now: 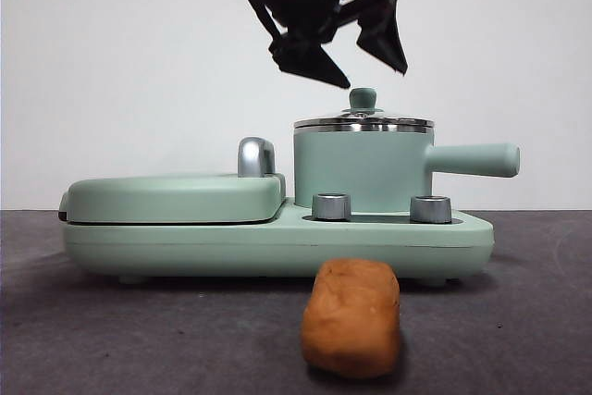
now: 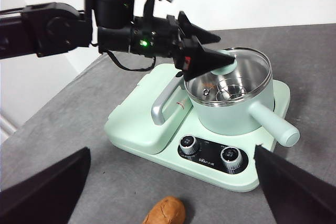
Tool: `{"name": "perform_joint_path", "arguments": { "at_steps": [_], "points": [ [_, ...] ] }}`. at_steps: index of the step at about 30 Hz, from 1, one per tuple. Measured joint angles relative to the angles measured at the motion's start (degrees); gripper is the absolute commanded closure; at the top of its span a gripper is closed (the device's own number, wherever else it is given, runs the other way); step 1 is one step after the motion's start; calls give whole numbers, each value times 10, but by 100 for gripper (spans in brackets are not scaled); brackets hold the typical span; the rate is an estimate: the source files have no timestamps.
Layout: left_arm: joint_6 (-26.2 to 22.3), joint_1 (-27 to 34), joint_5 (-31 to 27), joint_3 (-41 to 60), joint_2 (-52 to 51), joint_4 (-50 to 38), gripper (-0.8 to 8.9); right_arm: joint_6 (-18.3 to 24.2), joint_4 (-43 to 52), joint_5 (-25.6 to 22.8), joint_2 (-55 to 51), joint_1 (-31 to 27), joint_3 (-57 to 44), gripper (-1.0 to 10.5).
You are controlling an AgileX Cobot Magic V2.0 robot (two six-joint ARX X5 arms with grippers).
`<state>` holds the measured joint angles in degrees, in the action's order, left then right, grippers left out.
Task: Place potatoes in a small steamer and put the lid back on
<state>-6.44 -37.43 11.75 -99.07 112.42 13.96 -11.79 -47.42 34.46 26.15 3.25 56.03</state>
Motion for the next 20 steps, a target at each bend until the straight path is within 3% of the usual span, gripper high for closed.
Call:
{"name": "perform_joint_path", "arguments": {
  "at_steps": [8,13,20],
  "points": [
    [0,0,0,0,17,1,357,0,-5,0,0,0,0,449],
    [0,0,0,0,24,2,482,0,-17,0,0,0,0,449],
    [1,0,0,0,24,2,508,0,-25,0,0,0,0,449]
  ]
}}
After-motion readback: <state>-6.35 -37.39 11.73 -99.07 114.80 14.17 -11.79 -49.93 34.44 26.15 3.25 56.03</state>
